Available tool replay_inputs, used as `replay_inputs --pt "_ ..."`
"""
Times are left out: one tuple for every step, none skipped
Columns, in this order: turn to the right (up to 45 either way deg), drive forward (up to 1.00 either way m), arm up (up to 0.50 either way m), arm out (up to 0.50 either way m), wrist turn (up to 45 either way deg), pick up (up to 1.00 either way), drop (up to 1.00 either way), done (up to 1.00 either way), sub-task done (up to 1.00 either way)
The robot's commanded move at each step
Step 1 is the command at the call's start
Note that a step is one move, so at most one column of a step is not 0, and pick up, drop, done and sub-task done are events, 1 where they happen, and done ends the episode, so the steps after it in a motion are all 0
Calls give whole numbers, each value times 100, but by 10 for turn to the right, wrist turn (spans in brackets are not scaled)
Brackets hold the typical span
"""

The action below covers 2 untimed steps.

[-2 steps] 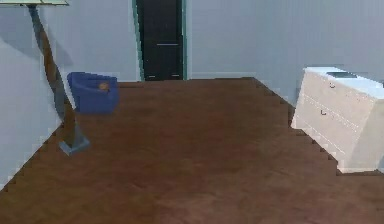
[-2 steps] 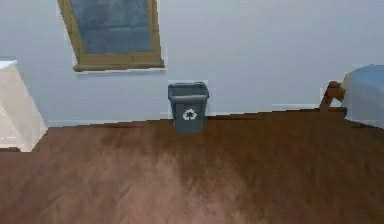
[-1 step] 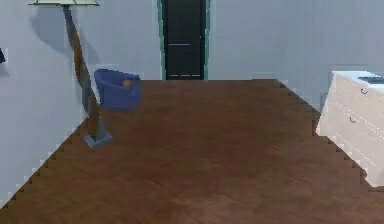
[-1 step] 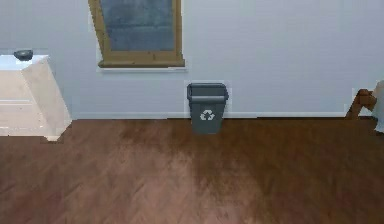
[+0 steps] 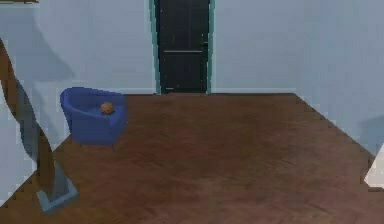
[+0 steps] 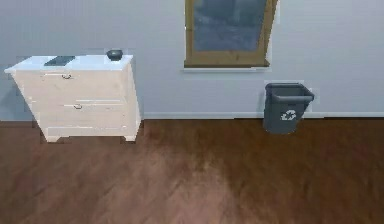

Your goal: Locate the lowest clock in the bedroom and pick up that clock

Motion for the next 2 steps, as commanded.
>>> replay_inputs --pt "-90 0 0 0 0 0 0 0 0" --pt "0 100 0 0 0 0 0 0 0"
